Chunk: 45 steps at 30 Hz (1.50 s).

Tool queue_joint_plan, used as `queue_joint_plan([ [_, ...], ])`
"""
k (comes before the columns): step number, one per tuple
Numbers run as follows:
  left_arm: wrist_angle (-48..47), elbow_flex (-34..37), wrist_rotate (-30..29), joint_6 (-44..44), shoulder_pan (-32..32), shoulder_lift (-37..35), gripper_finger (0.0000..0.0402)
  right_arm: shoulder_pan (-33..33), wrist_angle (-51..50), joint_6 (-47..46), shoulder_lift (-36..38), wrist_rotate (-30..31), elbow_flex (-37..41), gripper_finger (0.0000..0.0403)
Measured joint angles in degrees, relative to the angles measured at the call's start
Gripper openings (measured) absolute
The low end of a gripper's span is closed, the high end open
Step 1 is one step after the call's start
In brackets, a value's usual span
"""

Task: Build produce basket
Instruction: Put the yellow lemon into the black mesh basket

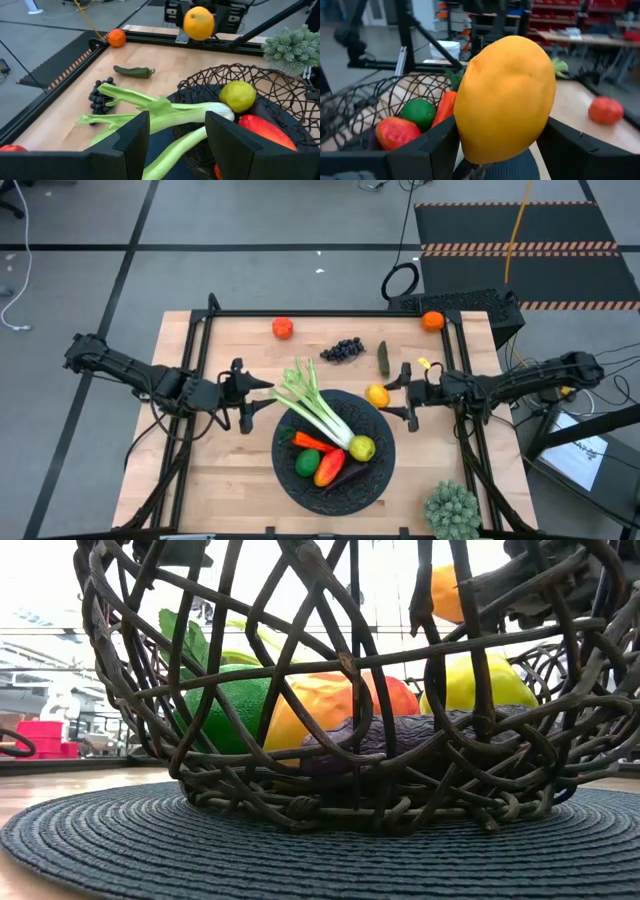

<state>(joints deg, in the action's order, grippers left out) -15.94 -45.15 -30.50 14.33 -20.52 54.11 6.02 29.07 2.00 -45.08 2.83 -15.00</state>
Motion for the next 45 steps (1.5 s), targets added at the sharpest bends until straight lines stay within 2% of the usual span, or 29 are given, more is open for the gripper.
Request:
queue_joint_plan([
  [7,0.93,0.0,-0.11,-0.04,-0.04,0.3,0.0191,1.23,0.75,15.39,0.0,0.04,0.0,0.0233],
  [16,4.56,-0.04,-0.12,-2.73,0.29,5.41,0.0191,1.23,2.87,34.88,0.02,0.05,0.0,0.0233],
  [24,8.01,-0.04,-0.11,-6.38,0.64,9.28,0.0191,1.23,4.16,46.67,0.02,0.04,0.0,0.0233],
  [41,8.06,-0.04,-0.09,-6.97,2.5,9.68,0.0191,1.23,4.16,46.63,0.02,0.05,0.0,0.0233],
  [45,8.06,-0.04,-0.09,-6.97,2.5,9.68,0.0191,1.23,4.16,44.12,0.02,0.04,0.0,0.0233],
])
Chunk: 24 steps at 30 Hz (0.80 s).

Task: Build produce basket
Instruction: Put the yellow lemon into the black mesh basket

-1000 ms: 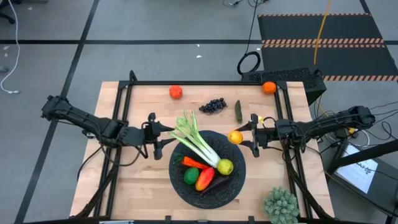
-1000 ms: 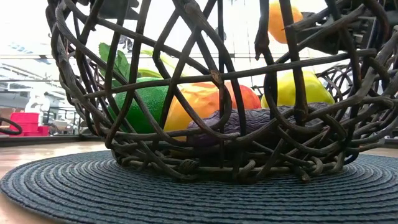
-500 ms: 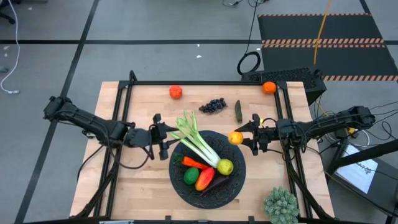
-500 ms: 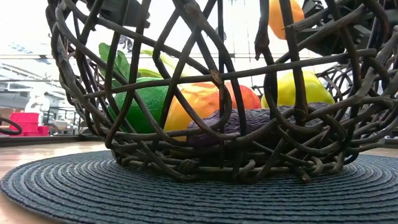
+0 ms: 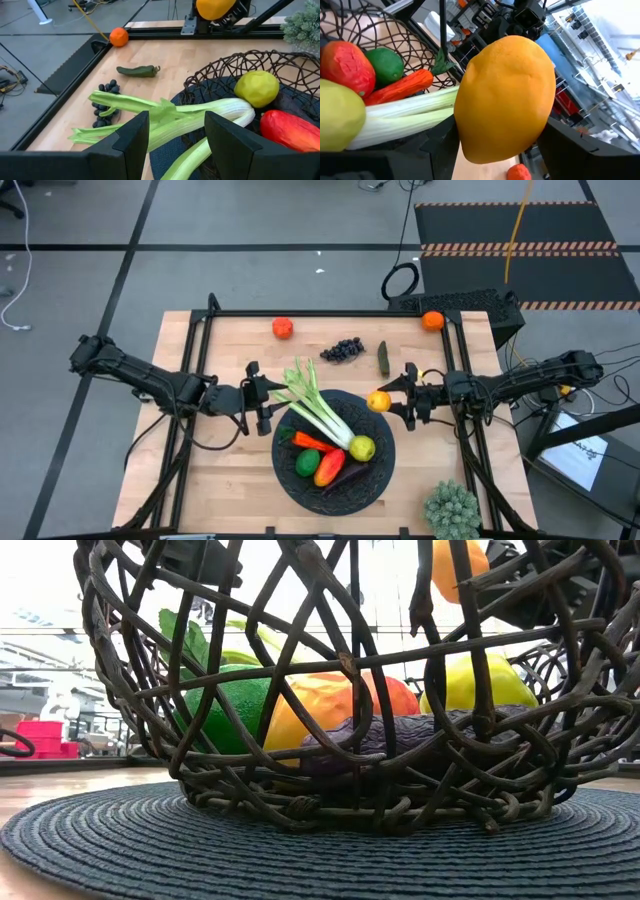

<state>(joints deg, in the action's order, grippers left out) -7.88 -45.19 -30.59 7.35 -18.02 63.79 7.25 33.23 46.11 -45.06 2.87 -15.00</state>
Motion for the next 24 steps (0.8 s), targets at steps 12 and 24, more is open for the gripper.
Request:
queue_joint_plan([
  [12,0.0,0.0,0.0,0.64,0.0,-0.02,0.0191,0.0,0.99,-12.12,0.0,0.0,0.0,0.0233],
  [24,0.0,0.0,0.02,0.62,0.0,-0.02,0.0191,-0.02,3.48,-25.3,0.0,0.22,0.0,0.0233],
])
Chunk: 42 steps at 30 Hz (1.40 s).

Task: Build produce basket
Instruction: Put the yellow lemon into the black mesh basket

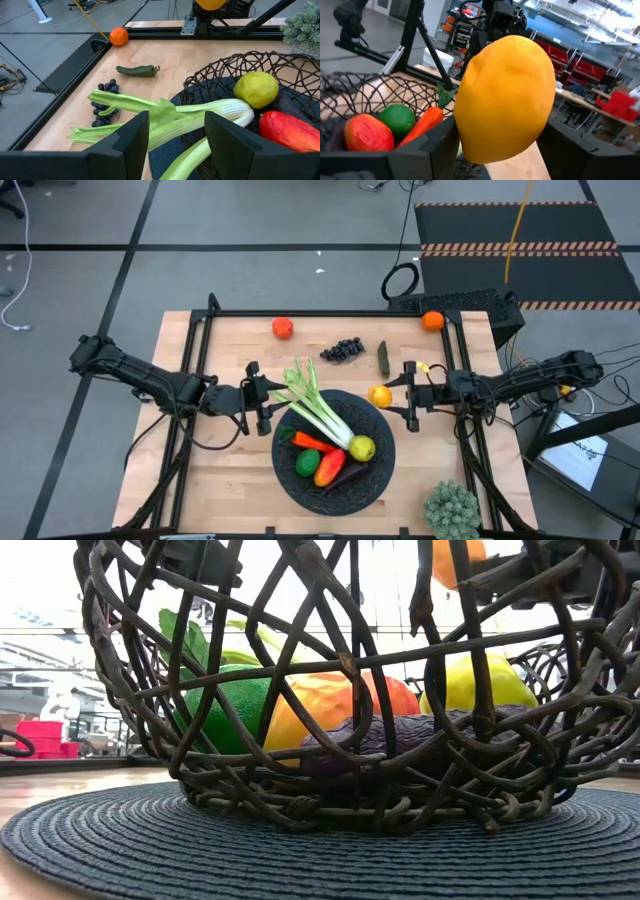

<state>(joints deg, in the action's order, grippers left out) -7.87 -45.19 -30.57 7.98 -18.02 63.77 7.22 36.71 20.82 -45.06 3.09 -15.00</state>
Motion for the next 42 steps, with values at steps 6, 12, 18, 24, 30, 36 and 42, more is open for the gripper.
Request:
queue_joint_plan([
  [6,0.0,0.02,0.0,-0.01,0.0,0.0,0.0191,0.0,-0.04,-8.48,0.0,0.03,0.0,0.0233],
  [12,0.0,0.04,0.0,-0.01,0.0,0.0,0.0191,0.0,-0.04,-20.44,0.0,0.02,0.0,0.0233],
  [18,0.0,0.04,0.02,-0.01,0.0,0.0,0.0191,0.0,-0.07,-29.54,0.0,0.04,0.0,0.0233],
  [24,0.0,0.04,0.02,-0.36,0.0,0.0,0.0191,0.0,-0.07,-33.61,0.0,0.02,0.0,0.0233],
  [30,0.0,0.04,0.02,-0.34,0.0,0.0,0.0191,-0.02,-0.09,-38.39,0.0,0.04,0.0,0.0233],
  [36,0.14,0.04,0.02,0.68,0.0,0.0,0.0191,0.0,-0.09,-42.75,0.0,0.02,0.0,0.0233],
  [42,0.35,0.04,0.02,0.91,0.0,0.0,0.0191,0.0,-0.1,-41.82,0.0,0.04,0.0,0.0233],
])
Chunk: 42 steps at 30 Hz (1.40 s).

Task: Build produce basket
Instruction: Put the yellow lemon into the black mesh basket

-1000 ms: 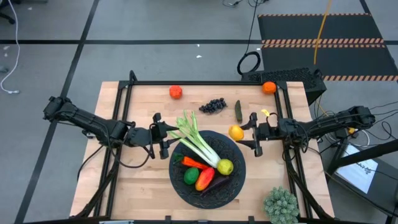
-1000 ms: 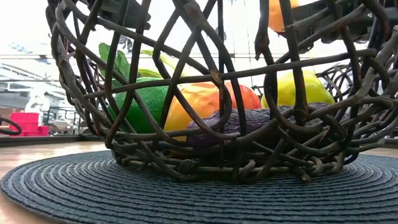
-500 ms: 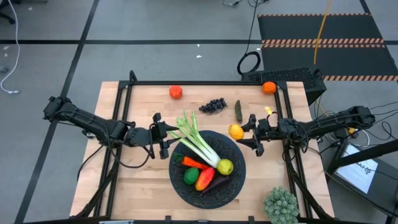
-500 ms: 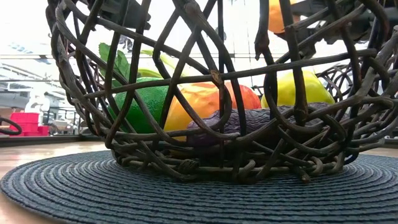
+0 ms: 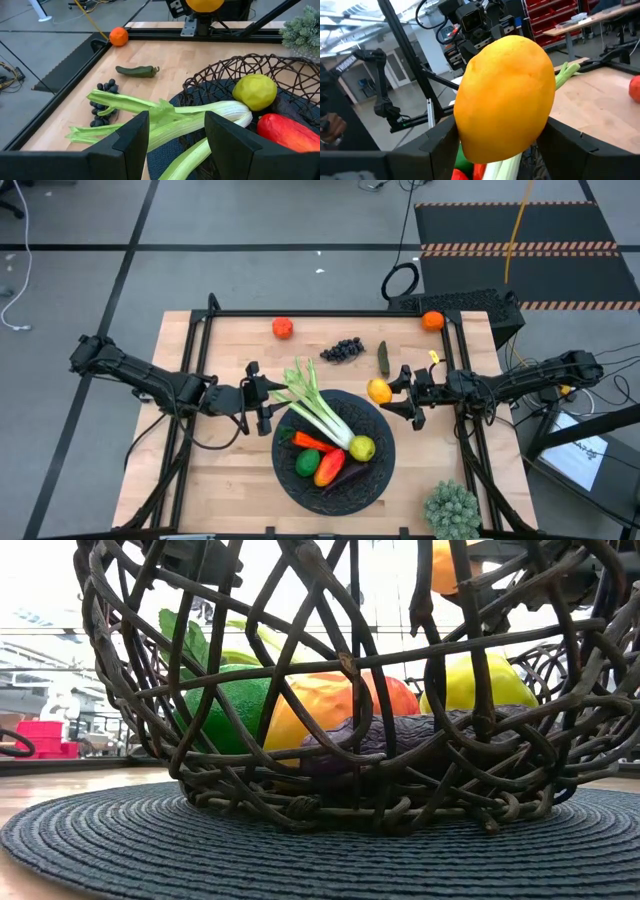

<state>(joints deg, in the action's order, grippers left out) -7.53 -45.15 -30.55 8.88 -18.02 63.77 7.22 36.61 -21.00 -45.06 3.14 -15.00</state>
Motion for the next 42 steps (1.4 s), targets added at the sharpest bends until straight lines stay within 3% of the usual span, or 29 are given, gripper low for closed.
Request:
queue_joint_plan([
  [10,0.0,0.0,0.0,-1.18,0.0,0.0,0.0191,-0.01,-0.01,11.92,0.0,-0.02,0.0,0.0233],
  [20,0.07,0.0,0.0,-1.03,0.0,0.0,0.0191,2.13,1.23,10.09,-1.97,-0.24,-0.6,0.0233],
  [26,0.11,0.0,0.0,-1.31,0.0,0.0,0.0191,4.3,-0.53,11.31,-10.39,-0.24,-7.16,0.0233],
  [35,-0.29,0.0,-0.02,-2.37,0.0,-0.02,0.0191,7.18,-19.78,11.22,-20.57,-0.37,-21.28,0.0233],
  [42,-0.44,0.0,-0.02,-2.38,0.0,-0.02,0.0191,10.28,-25.26,10.35,-25.01,-0.7,-26.58,0.0233],
])
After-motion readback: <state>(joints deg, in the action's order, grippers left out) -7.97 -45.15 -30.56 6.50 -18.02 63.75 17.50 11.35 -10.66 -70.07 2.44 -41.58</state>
